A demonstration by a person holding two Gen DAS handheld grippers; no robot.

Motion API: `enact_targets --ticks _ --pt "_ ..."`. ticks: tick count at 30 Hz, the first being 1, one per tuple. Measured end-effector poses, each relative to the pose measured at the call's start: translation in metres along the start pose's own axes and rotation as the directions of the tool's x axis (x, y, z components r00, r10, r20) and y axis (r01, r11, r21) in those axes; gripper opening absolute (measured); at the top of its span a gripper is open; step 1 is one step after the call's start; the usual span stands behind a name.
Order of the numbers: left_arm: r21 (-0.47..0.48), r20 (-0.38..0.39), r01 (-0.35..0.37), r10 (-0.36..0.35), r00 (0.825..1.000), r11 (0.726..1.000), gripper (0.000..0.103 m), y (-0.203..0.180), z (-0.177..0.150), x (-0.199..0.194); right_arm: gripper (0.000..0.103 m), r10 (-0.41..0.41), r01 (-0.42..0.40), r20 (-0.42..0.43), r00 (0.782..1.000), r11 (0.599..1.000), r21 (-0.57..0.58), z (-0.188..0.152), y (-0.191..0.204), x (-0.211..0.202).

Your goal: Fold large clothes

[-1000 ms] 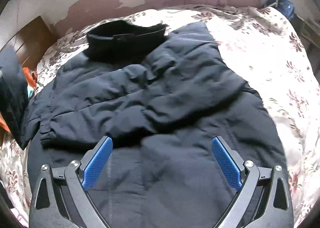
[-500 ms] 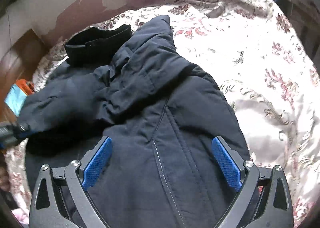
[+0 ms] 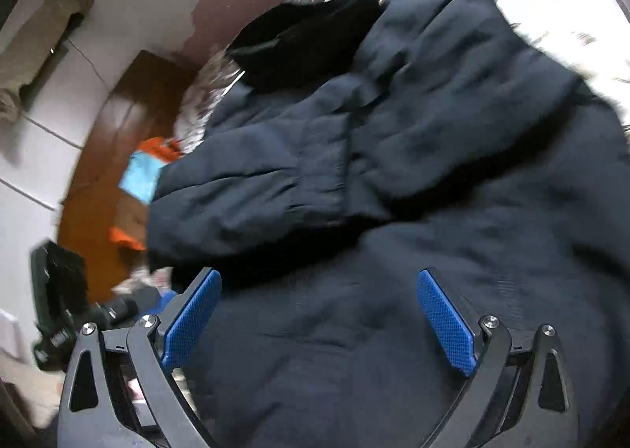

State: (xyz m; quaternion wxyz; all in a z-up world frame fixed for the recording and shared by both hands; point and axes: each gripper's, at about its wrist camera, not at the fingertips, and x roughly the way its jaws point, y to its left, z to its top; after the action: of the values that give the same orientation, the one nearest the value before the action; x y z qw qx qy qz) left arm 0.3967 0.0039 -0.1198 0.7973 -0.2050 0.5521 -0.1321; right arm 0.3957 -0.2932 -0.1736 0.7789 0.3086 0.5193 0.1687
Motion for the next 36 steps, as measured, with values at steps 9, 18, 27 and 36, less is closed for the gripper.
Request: enact_targets --ticks 9,18,27,36 --pt "-0.158 0.169 -0.113 0.14 0.976 0.981 0.103 0.057 0.009 -0.044 0.098 0.006 -0.007 -0.04 0.999 1.0 -0.016 0.045 0.013 0.063" --pt "-0.297 0.294 -0.202 0.291 0.91 0.933 0.103 0.12 0.028 -0.076 0.093 -0.066 0.067 -0.022 0.998 0.997 0.034 0.065 0.01 0.112" --pt "-0.313 0.287 -0.29 0.381 0.879 0.904 0.103 0.135 0.037 -0.077 0.01 -0.222 0.221 0.039 0.974 0.975 0.023 0.054 0.04 0.104" --pt "-0.185 0.292 -0.344 0.385 0.876 0.921 0.103 0.102 0.052 -0.069 0.004 -0.212 0.234 0.208 0.955 0.968 -0.086 0.05 0.078 0.027"
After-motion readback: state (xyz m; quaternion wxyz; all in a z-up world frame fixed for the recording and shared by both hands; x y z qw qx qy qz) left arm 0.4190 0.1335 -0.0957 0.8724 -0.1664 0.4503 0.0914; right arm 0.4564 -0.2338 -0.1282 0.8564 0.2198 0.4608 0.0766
